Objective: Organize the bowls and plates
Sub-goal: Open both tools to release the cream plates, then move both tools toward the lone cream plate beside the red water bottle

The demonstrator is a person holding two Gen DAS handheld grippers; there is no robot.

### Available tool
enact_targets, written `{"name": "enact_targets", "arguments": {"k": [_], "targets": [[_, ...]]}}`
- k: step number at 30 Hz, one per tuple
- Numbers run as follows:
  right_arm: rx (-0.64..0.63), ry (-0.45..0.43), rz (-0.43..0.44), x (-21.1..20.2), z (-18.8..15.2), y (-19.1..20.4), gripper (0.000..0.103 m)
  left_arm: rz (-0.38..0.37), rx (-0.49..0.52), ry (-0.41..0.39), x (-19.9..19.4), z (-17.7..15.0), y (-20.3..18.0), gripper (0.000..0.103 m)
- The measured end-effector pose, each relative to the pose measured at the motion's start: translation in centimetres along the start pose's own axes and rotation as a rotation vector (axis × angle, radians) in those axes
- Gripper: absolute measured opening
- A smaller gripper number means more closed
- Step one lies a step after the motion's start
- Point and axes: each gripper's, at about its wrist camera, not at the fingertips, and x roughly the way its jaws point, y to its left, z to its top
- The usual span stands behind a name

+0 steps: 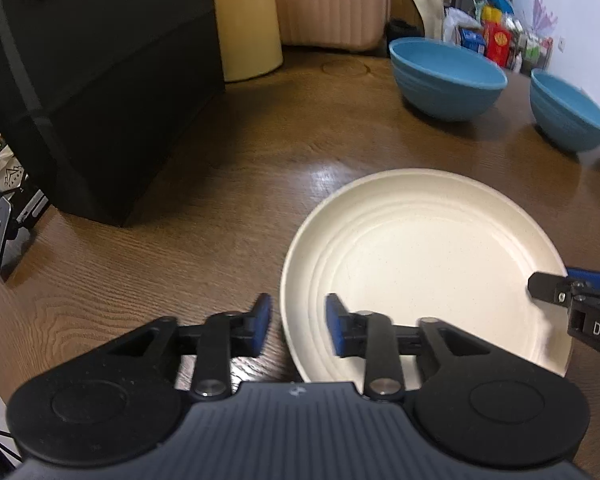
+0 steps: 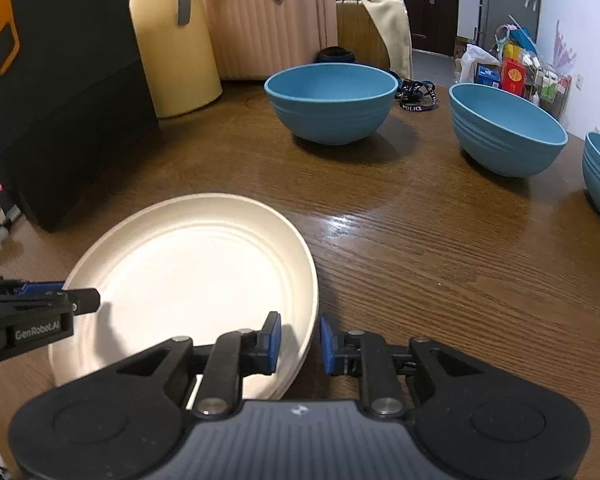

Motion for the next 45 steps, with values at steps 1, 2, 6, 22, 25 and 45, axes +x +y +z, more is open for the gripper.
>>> {"name": "enact_targets", "arguments": {"k": [1,2,6,22,25,45], "targets": [[0.014,-0.002,0.007,-0.2,0.2,-0.1,0.03,-0.009,-0.011,-0.01,-0.3,0.2,0.3,0.051],[0.029,-0.007,0.015,-0.5,0.4,-0.3,0.035,-0.018,-0.02,-0.02,-0.7,0.4,0.6,0.058],[0.064,-0.03,0.03,-1.8,0.8,-0.7,0.072,-0.042,-0.03,-0.062,-2.4,1.0,1.4,0.079],[0.232,-0.043,-0.105,-7.6,-1.0,-3.5,0.103,-0.241,0.023,-0.079,-5.8,2.4,0.4,0.103],[0.27,-0.038,-0.183,-8.8,-1.8,-4.4,0.103,-0.284,0.053,-0.074,-6.1,2.8,-0.7,0.103],[0.573,-0.158,-0.386,-16.4,-6.8,-10.6,0.103,-0.423,0.277,-0.082,-8.3,4.3,-10.6,0.103]]}}
